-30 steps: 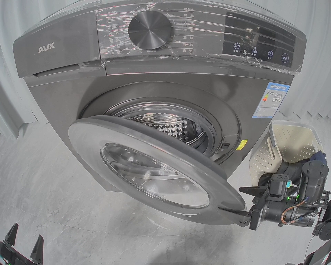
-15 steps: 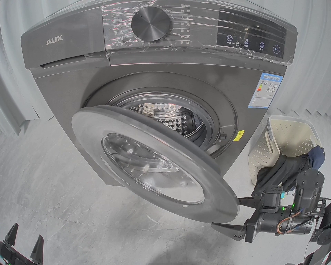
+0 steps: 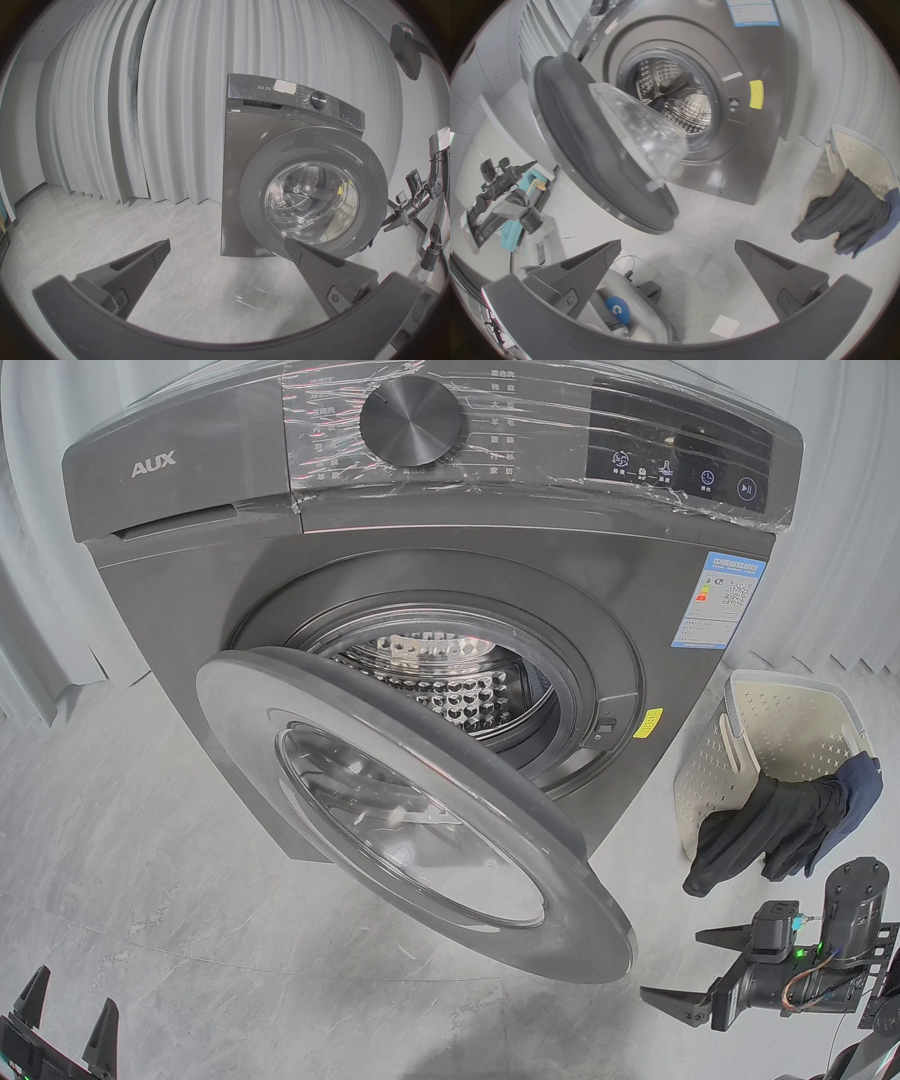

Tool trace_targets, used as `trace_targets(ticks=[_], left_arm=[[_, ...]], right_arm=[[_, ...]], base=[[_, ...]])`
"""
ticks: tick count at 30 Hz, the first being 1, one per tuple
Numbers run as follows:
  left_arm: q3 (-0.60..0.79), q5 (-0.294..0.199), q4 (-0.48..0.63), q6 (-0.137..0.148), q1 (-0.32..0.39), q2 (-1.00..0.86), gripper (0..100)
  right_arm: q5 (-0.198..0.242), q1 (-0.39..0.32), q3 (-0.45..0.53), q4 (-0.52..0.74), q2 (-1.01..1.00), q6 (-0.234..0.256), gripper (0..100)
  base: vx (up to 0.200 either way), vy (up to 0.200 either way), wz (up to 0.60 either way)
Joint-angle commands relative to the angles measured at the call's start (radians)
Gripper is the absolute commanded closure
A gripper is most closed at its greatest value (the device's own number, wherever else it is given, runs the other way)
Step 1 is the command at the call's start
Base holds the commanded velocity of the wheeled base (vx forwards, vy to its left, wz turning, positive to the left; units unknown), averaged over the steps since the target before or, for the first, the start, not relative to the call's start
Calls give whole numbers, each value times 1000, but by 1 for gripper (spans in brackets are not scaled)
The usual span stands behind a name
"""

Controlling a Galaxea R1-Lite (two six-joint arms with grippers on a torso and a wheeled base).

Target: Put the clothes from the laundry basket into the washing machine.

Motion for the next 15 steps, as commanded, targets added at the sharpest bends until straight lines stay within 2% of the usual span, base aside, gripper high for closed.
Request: trace_targets(ticks=[1, 5, 9, 15], left_arm=[[16, 1, 0, -1, 1, -17, 0], [16, 1, 0, 1, 1, -17, 0], [16, 1, 0, -1, 1, -17, 0], [16, 1, 0, 1, 1, -17, 0]], right_arm=[[1, -120, 19, -11, 9, -33, 0], [-10, -149, -102, -13, 62, -29, 0], [-8, -127, -180, -13, 115, -26, 0], [-7, -66, -199, -14, 153, -21, 0]], base=[[0, 0, 0], [0, 0, 0], [0, 0, 0], [0, 0, 0]])
